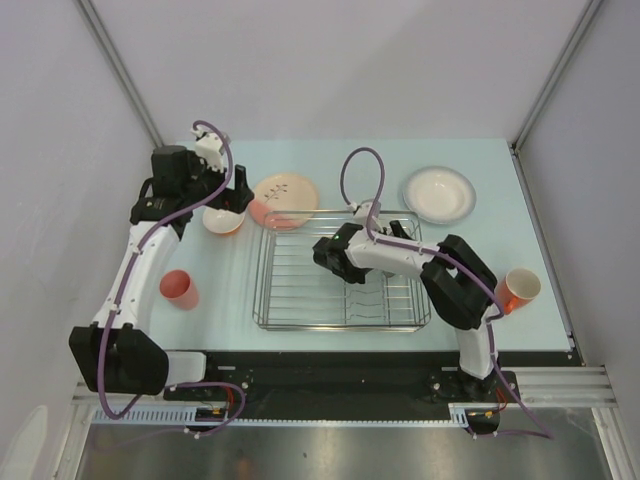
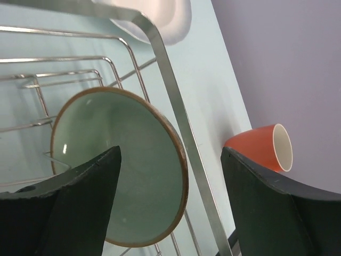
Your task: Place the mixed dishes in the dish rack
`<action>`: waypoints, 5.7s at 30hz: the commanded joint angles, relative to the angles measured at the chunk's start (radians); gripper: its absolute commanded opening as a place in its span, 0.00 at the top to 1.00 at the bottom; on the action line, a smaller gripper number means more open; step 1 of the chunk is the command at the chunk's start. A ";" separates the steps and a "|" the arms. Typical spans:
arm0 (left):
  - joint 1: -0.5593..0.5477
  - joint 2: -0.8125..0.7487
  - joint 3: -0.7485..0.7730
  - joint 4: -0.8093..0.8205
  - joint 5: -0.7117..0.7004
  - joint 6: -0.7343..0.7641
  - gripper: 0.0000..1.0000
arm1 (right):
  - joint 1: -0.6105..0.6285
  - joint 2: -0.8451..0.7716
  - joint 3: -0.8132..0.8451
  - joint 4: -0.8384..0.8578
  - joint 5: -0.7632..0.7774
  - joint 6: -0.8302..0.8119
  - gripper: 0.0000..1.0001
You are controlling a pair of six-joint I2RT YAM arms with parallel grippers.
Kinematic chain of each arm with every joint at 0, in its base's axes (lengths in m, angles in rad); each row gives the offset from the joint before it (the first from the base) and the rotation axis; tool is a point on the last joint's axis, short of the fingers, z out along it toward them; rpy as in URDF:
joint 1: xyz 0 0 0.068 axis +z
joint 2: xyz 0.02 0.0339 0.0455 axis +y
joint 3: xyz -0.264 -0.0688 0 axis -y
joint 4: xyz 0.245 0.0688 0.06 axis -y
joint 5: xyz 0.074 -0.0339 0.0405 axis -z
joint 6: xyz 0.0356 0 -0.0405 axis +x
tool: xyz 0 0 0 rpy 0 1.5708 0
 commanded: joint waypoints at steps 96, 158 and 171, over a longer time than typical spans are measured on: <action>-0.084 0.185 0.277 -0.245 -0.265 0.200 1.00 | -0.266 -0.867 -0.076 0.352 -0.231 -0.283 0.27; -0.872 0.544 0.082 0.806 0.416 -1.183 1.00 | -0.407 -1.208 -0.112 0.107 -0.223 -0.116 0.32; -0.857 0.476 -0.022 0.774 0.363 -1.176 1.00 | -0.407 -1.212 -0.112 0.110 -0.254 -0.114 0.32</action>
